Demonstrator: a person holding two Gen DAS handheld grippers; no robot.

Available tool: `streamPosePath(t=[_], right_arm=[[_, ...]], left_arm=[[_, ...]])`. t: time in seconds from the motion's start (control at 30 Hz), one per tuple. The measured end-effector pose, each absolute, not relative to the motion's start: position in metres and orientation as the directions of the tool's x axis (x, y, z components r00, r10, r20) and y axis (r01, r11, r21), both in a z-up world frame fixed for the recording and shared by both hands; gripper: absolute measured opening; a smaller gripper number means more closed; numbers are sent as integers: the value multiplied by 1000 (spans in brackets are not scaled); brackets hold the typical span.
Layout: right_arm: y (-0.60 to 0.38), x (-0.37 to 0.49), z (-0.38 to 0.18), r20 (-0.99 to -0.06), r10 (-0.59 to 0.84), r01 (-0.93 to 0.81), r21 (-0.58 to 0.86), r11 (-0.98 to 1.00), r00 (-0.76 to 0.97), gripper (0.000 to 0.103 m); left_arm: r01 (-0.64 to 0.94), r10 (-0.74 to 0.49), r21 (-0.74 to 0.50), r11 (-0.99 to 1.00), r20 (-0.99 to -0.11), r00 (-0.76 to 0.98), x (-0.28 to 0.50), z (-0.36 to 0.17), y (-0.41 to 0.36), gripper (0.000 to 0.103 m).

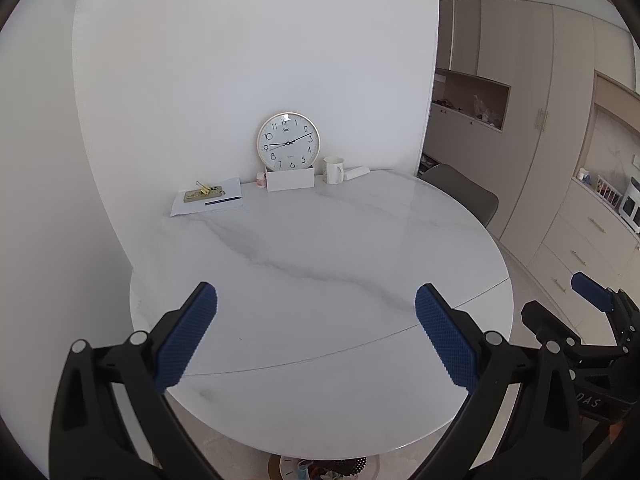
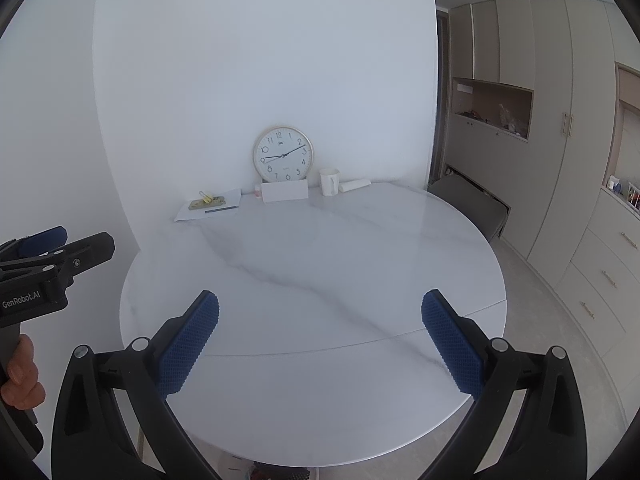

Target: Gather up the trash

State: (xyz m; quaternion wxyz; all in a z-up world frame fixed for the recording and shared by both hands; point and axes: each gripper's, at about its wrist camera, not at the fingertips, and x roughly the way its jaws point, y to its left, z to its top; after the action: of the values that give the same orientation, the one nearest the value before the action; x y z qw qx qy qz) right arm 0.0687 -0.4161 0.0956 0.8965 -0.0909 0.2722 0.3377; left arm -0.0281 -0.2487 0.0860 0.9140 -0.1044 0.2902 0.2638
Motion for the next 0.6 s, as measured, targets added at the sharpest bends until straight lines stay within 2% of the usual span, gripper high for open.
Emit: streamPosePath(t=[0.6], right_arm=[[-414, 67, 94, -554, 548, -649, 19, 761, 627, 101]], left_arm=[[-534, 418, -30, 845, -586, 694, -27, 83, -248, 95]])
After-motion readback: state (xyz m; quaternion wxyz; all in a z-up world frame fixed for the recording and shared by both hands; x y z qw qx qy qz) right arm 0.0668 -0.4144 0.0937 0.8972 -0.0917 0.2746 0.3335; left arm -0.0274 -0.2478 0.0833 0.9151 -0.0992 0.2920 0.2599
